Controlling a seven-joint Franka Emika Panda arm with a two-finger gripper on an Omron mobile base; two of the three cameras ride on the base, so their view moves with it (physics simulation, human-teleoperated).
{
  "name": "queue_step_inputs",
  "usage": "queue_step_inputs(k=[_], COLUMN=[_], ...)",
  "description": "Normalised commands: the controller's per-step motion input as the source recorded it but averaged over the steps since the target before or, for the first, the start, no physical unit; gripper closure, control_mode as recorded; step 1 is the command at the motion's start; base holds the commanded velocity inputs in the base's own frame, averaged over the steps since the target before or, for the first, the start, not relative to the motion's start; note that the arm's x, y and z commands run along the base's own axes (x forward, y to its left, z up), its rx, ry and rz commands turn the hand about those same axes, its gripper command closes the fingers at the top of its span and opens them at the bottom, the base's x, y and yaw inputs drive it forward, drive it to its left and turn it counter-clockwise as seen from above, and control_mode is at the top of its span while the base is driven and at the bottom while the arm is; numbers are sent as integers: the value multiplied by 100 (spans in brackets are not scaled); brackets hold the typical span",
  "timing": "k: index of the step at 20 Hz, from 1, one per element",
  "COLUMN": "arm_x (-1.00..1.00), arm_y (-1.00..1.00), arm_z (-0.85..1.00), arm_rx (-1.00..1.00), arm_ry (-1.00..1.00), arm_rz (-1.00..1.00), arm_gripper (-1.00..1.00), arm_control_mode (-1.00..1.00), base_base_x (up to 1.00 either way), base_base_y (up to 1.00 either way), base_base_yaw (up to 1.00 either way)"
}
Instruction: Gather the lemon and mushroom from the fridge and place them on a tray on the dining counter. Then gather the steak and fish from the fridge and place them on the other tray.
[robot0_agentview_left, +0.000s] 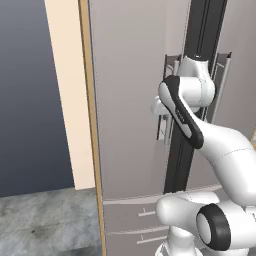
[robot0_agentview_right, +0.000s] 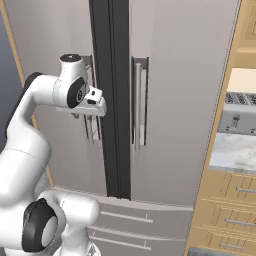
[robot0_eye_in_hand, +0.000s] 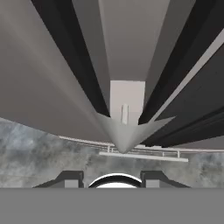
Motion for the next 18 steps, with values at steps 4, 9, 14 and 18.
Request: queue_step_inputs(k=[4, 9, 14, 18], arm_x=[0, 0, 0, 0], arm_y=[0, 0, 0, 0], arm_z=[0, 0, 0, 0], arm_rx=[0, 0, 0, 0], arm_ry=[0, 0, 0, 0], arm_rz=[0, 0, 0, 0], arm_gripper=[-100, -100, -100, -100], arm_control_mode=[100, 100, 100, 100], base_base_x=[-17, -49, -21, -3], base_base_y=[-2, -31, -43, -54], base_base_yaw=[0, -5, -2, 0])
